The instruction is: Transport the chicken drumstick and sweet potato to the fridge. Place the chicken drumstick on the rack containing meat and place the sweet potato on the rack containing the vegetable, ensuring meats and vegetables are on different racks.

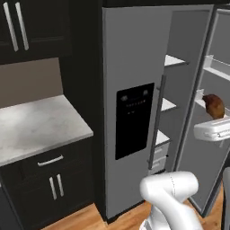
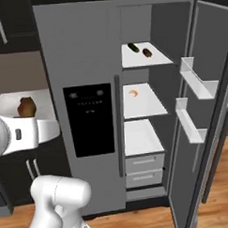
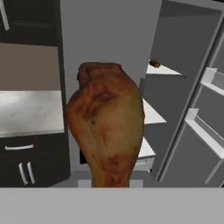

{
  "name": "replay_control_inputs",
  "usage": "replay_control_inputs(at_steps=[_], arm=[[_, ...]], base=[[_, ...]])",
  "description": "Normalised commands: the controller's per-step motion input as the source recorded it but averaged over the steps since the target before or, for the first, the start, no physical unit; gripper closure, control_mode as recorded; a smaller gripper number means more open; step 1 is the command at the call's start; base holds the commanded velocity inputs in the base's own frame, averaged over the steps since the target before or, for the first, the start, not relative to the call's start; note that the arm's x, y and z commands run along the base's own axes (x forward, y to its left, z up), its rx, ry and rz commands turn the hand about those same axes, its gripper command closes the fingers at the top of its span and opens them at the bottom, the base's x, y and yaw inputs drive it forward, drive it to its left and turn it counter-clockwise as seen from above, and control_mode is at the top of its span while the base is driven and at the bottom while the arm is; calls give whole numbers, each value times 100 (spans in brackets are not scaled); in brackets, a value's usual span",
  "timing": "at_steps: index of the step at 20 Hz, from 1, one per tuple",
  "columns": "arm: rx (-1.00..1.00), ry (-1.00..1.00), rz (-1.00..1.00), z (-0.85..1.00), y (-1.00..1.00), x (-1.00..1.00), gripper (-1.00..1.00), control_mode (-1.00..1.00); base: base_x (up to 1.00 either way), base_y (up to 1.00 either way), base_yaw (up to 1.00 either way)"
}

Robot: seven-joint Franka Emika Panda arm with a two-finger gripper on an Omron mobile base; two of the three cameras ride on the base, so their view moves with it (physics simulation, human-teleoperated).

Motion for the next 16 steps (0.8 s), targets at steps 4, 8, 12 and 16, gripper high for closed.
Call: replay_control_inputs(at_steps=[4,8,12,16], arm=[[0,0,0,0,0,0,100,100],[0,0,0,0,0,0,100,100],[0,0,0,0,0,0,100,100],[0,0,0,0,0,0,100,100]], base=[[75,-24,-5],[58,-74,-1],[-7,-56,-19],[3,-9,-37]])
